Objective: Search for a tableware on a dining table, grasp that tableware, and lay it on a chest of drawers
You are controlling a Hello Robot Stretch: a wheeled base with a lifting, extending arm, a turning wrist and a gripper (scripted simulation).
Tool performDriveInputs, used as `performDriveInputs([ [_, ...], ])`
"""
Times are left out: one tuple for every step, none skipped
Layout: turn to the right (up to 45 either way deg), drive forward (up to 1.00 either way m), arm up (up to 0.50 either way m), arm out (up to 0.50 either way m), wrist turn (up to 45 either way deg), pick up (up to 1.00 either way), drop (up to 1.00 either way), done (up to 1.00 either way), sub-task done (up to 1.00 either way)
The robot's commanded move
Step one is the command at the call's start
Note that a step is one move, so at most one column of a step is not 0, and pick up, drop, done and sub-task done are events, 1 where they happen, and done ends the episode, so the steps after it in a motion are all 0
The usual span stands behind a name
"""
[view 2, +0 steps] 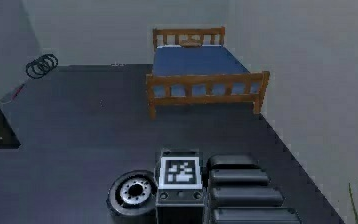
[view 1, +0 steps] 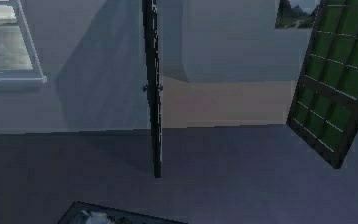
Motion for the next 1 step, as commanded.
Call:
performDriveInputs([
  [-3.0, 0.0, 0.0, 0.0, 0.0, 0.0, 0.0, 0.0, 0.0],
])
